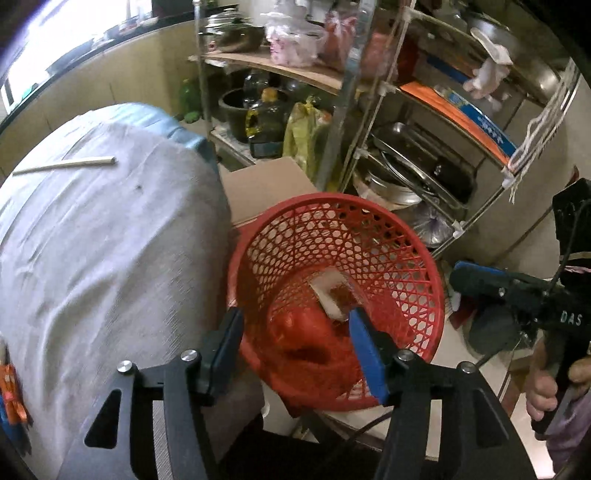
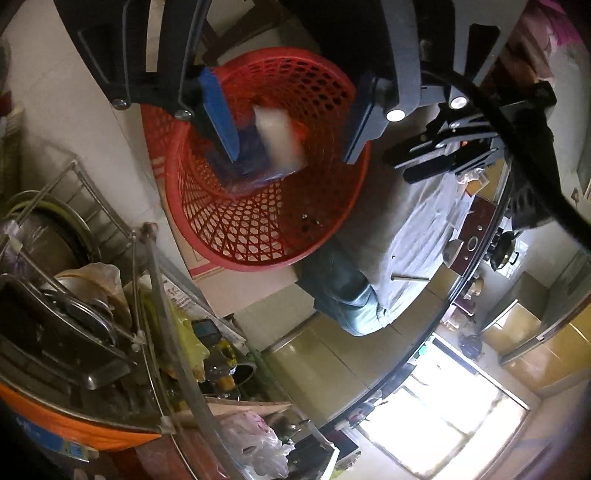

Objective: Collect trash
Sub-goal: 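Move both tools back over the table toward the remaining bags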

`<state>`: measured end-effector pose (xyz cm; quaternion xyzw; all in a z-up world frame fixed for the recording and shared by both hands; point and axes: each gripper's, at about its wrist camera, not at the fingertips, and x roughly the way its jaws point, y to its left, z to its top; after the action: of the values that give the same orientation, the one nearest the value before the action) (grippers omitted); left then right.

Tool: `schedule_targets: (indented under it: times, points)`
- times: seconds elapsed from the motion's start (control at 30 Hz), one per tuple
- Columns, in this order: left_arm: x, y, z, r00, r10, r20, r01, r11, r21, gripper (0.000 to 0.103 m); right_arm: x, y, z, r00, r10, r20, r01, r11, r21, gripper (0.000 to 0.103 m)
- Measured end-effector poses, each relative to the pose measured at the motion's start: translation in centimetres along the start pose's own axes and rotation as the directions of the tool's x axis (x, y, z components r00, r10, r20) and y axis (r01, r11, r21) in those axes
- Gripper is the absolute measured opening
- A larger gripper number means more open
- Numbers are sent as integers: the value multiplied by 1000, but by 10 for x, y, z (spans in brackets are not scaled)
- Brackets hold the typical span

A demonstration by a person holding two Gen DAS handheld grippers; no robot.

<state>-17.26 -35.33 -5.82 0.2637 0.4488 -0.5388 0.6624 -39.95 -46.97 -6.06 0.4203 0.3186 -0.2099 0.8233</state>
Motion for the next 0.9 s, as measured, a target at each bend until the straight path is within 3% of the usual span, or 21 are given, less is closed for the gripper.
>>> schedule_targets:
  times: [0.23, 0.4, 0.53, 0.67, 0.73, 0.83, 0.9]
  points:
    - [-52, 42, -41, 993, 93, 72, -87, 993, -78, 62, 12, 52, 7, 998, 59, 0, -59, 994, -95, 63]
    - [-101, 96, -92, 974, 188, 127, -155, 959, -236, 62, 40, 121, 5, 990, 132, -57, -141, 968, -208, 63]
    - [-144, 152, -142, 944, 297, 145, -217, 887, -408, 63, 67, 178, -3, 976, 179, -124, -209, 930, -301, 63]
    - [-184, 207, -189, 894, 426, 140, -282, 776, -564, 71, 95, 233, -13, 953, 229, -200, -288, 890, -355, 63]
    - [-199, 235, -208, 879, 459, 129, -280, 715, -640, 72, 109, 259, -18, 940, 247, -235, -321, 872, -370, 63]
    - [-209, 264, -221, 881, 454, 130, -231, 654, -721, 72, 135, 295, -25, 933, 232, -276, -332, 853, -403, 63]
    - [-209, 272, -224, 887, 441, 139, -194, 628, -753, 72, 156, 316, -30, 924, 222, -311, -340, 849, -404, 63]
